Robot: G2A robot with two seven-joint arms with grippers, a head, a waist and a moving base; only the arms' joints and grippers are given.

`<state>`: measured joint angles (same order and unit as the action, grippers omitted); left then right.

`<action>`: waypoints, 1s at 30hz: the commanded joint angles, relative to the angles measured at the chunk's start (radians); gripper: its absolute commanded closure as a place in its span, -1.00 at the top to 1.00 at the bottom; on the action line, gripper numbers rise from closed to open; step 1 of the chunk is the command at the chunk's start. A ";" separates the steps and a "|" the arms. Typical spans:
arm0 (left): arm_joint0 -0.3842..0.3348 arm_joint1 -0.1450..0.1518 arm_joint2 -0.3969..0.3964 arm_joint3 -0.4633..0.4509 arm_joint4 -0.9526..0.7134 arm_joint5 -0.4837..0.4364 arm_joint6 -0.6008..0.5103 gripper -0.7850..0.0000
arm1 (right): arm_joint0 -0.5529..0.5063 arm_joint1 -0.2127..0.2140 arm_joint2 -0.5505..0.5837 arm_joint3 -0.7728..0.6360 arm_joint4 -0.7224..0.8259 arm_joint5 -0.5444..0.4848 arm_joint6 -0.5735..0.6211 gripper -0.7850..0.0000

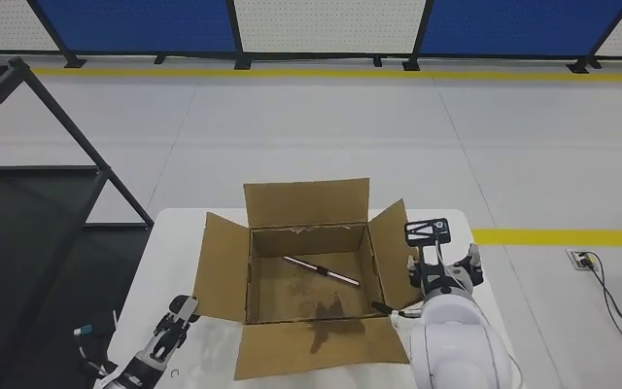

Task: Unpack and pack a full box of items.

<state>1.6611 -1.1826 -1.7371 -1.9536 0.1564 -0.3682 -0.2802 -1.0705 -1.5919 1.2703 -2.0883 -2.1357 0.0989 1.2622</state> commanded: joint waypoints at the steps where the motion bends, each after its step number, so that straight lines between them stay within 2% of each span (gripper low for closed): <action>1: -0.001 0.000 0.000 0.000 -0.001 0.002 0.002 -1.00 | -0.005 -0.001 0.007 -0.006 0.001 0.002 0.000 1.00; 11: -0.003 0.000 0.000 -0.004 0.000 0.009 0.009 -1.00 | 0.030 -0.010 0.058 0.082 0.020 -0.005 0.040 1.00; 20: -0.004 -0.002 0.006 -0.008 0.008 0.024 0.023 -1.00 | 0.058 -0.014 0.134 0.194 0.111 -0.035 0.048 1.00; 26: -0.008 -0.002 0.011 -0.011 0.012 0.038 0.031 -1.00 | 0.084 -0.013 0.170 0.273 0.170 -0.064 0.037 1.00; 30: -0.009 -0.003 0.014 -0.014 0.016 0.046 0.037 -1.00 | 0.084 -0.014 0.186 0.263 0.207 -0.051 0.002 1.00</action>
<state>1.6523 -1.1856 -1.7236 -1.9668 0.1720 -0.3234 -0.2444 -0.9834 -1.6059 1.4523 -1.8152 -1.9384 0.0439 1.2765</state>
